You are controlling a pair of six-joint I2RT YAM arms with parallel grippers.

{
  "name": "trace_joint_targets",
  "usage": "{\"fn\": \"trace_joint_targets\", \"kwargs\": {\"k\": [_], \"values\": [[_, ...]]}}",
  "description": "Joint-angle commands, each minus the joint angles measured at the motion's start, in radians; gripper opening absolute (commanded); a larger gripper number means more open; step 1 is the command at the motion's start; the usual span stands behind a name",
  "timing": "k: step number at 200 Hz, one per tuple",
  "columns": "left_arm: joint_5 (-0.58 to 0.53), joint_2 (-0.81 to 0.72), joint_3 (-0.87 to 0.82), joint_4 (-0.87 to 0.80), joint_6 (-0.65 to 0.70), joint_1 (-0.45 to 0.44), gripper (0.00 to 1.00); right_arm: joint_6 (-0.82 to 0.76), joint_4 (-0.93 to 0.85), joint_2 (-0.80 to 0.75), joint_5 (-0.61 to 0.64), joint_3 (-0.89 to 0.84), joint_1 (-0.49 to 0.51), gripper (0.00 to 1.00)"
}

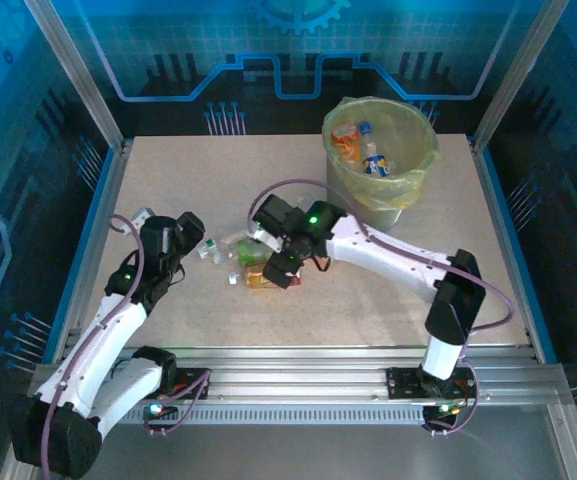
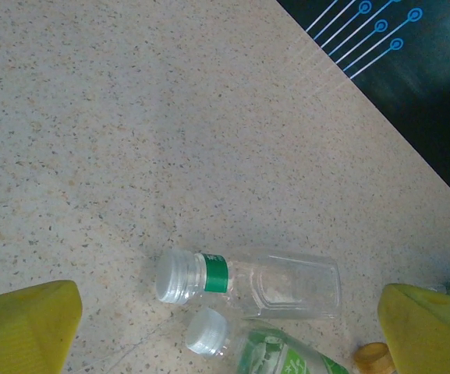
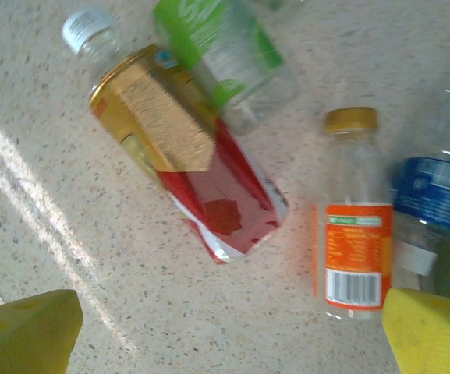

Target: Put the plastic bottles in the bin

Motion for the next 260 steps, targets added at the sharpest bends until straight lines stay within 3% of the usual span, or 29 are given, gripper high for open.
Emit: {"fn": "trace_joint_targets", "kwargs": {"k": [1,130,260], "values": [[-0.026,-0.013,-0.016,-0.017,-0.016,0.015,0.99,-0.081,-0.008,0.064,-0.039,0.056,0.019,1.0],[-0.077,-0.058,-0.045,-0.061,-0.034,0.043,0.99,-0.168,0.003,0.346,-0.055,0.21,0.031,1.0],[-0.074,-0.06,-0.06,-0.055,-0.044,0.052,0.99,-0.173,0.004,0.404,-0.073,0.195,0.031,0.99]]}}
